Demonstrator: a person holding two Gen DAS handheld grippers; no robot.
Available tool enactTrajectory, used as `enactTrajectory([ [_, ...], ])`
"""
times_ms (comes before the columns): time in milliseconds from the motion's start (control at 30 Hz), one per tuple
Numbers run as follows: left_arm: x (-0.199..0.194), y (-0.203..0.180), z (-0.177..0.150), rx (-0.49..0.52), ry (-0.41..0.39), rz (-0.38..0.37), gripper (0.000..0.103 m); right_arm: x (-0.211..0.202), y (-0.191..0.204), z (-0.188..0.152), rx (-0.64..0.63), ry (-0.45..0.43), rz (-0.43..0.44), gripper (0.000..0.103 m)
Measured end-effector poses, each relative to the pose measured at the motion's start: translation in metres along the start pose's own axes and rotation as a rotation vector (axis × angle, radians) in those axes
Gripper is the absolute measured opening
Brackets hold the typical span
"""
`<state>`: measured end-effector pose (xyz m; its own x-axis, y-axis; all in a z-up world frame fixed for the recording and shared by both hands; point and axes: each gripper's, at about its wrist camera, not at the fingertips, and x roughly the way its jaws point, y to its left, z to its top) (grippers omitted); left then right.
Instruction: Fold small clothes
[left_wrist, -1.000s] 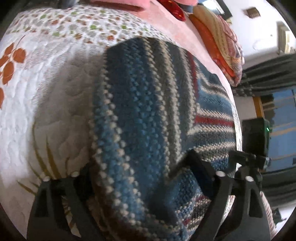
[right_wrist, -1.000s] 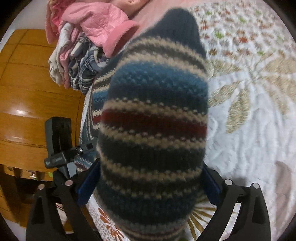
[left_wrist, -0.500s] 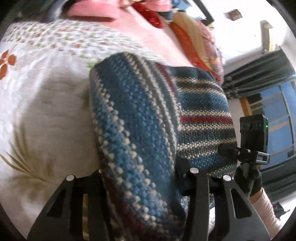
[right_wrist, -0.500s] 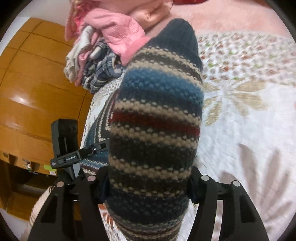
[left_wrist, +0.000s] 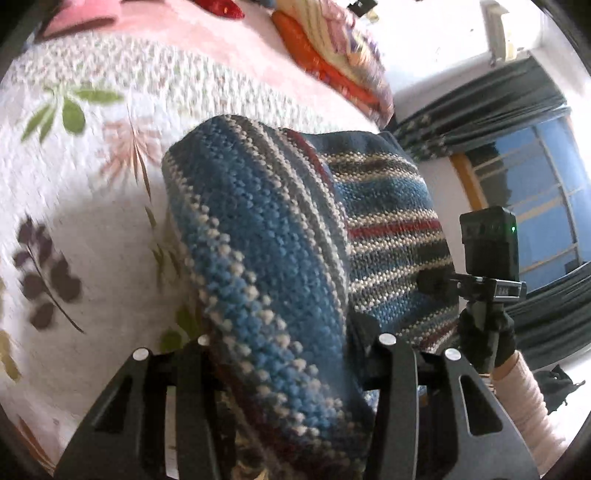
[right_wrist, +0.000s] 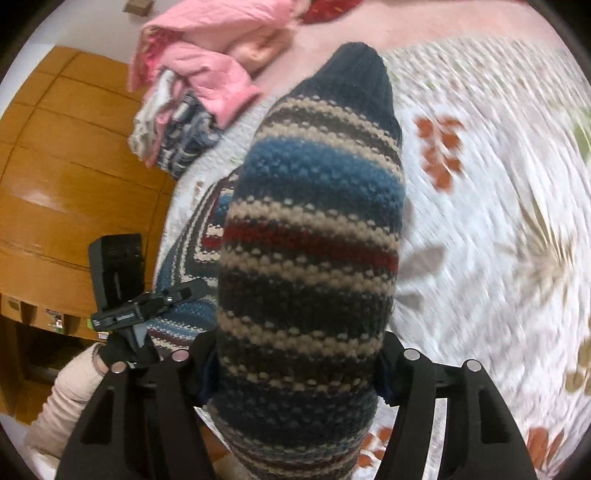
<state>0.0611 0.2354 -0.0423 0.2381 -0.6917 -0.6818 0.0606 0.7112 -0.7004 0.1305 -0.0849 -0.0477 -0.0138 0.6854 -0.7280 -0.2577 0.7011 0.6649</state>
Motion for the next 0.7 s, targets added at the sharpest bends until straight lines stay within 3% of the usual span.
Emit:
enactTrajectory([
  [100, 0.02, 0.004, -0.012, 0.015, 0.026, 0.051, 0.042, 0.014, -0.025, -0.011, 0.034, 0.045, -0.04, 0.066],
  [200, 0.031, 0.011, -0.019, 0.047, 0.015, 0.091, 0.045, 0.031, -0.049, -0.023, 0.033, 0.091, -0.102, 0.073],
  [267, 0.033, 0.017, -0.023, 0.026, 0.004, 0.091, 0.049, 0.037, -0.061, -0.026, 0.06, 0.089, -0.076, 0.077],
  [400, 0.034, 0.031, -0.035, -0.047, -0.025, 0.083, 0.065, 0.038, -0.059, -0.026, 0.06, 0.084, -0.094, 0.083],
  [467, 0.032, 0.031, -0.039, -0.082, -0.044, 0.091, 0.066, 0.037, -0.046, -0.024, 0.041, 0.081, -0.133, 0.083],
  [533, 0.02, 0.023, -0.042, -0.079, -0.06, 0.128, 0.065, 0.03, -0.032, -0.024, 0.024, 0.072, -0.183, 0.083],
  [600, -0.001, 0.01, -0.048, -0.045, -0.093, 0.211, 0.065, 0.016, -0.019, -0.026, -0.003, 0.04, -0.234, 0.083],
  [700, -0.031, -0.017, -0.052, -0.009, -0.186, 0.32, 0.065, -0.012, -0.002, -0.034, -0.054, -0.038, -0.318, 0.083],
])
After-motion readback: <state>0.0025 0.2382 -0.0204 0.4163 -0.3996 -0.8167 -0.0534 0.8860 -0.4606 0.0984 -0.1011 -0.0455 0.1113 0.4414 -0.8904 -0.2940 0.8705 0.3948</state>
